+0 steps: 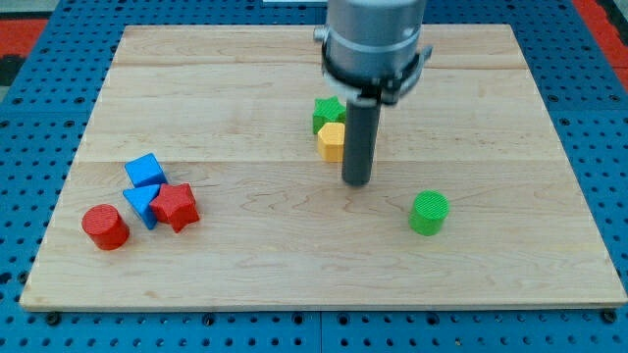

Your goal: Push the green circle towards bottom right

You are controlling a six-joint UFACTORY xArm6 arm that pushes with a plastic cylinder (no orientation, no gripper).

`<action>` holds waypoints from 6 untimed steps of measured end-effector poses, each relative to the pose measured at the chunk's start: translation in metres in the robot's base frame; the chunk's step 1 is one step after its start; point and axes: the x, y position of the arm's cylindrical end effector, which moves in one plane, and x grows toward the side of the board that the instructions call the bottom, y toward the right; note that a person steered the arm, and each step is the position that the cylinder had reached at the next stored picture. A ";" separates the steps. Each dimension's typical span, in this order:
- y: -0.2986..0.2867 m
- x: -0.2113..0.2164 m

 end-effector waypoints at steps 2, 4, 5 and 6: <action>0.070 0.015; 0.096 -0.029; 0.113 0.000; 0.111 0.007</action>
